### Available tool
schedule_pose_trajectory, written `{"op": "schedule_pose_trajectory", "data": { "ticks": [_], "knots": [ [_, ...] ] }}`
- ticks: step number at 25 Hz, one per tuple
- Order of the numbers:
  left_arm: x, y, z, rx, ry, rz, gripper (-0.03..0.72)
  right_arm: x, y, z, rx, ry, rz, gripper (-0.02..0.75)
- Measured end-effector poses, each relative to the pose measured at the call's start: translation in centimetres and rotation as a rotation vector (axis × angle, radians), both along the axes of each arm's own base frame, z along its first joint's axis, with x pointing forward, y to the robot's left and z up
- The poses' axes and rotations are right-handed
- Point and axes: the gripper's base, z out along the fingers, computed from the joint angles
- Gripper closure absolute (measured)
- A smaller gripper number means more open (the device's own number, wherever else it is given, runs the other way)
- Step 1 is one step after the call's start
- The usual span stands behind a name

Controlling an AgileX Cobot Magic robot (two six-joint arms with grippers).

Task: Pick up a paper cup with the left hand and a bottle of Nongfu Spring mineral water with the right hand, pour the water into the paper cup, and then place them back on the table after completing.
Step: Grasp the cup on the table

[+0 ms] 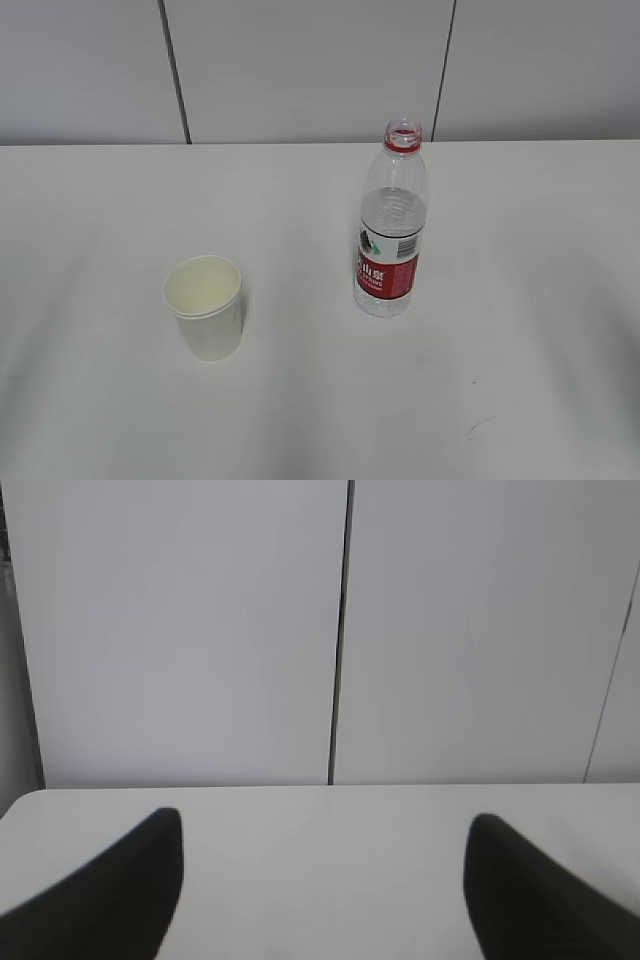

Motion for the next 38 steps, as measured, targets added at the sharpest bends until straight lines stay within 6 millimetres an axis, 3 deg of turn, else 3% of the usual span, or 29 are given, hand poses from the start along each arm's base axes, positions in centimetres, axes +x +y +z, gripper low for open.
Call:
{"op": "schedule_pose_trajectory", "data": {
  "ticks": [13, 21, 32, 38],
  "knots": [
    [6.7, -0.6, -1.6, 0.02, 0.147, -0.001, 0.157, 5.2, 0.3, -1.8, -0.011, 0.063, -0.021, 0.15],
    [10.2, -3.5, -4.5, 0.053, 0.27, -0.154, 0.157, 7.6, 1.8, -3.4, -0.06, 0.104, 0.051, 0.15],
    [12.7, -5.1, -8.6, 0.098, 0.431, -0.198, 0.167, 8.5, 2.0, -4.3, -0.033, 0.136, 0.048, 0.15],
    [13.3, -6.9, -10.8, 0.157, 0.486, -0.289, 0.168, 9.2, 2.3, -5.0, -0.036, 0.155, 0.072, 0.15]
  ]
}}
